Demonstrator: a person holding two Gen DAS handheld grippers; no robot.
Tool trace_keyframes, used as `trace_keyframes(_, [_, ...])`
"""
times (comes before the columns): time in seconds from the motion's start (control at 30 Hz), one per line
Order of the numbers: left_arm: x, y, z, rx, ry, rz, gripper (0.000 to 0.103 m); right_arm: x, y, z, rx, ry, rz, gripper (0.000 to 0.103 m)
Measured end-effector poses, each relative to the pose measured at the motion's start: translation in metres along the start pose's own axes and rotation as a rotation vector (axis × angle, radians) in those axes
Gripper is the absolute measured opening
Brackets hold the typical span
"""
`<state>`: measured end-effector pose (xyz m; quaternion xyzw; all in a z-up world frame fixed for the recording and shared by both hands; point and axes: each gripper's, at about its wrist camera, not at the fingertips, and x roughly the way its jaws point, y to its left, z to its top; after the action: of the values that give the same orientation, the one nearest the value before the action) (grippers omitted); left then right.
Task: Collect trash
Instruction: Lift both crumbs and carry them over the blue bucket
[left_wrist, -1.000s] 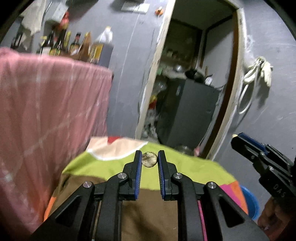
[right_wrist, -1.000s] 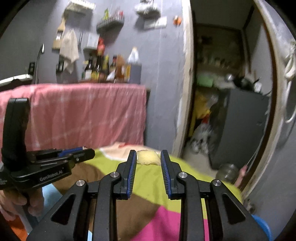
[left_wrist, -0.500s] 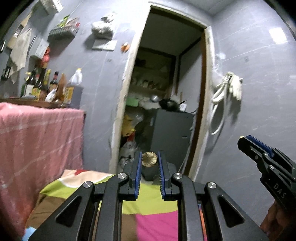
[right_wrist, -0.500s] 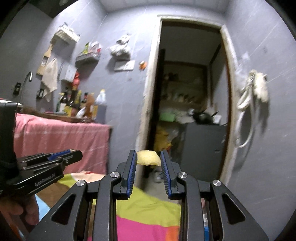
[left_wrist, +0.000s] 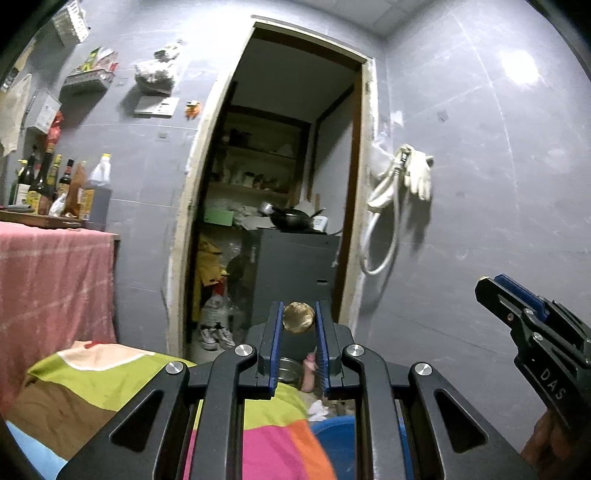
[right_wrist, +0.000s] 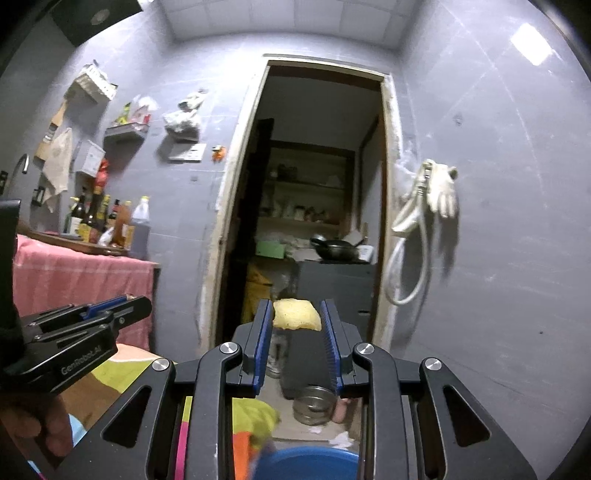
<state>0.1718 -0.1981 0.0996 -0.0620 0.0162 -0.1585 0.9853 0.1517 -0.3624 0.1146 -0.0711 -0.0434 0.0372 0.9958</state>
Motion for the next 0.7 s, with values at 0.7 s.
trace_keyframes(0.7, [0.065, -0.075, -0.078, 0.063, 0.168, -0.037, 0.014, -0.003, -0.067, -0.087, 0.048, 0.127, -0.112, 0.024])
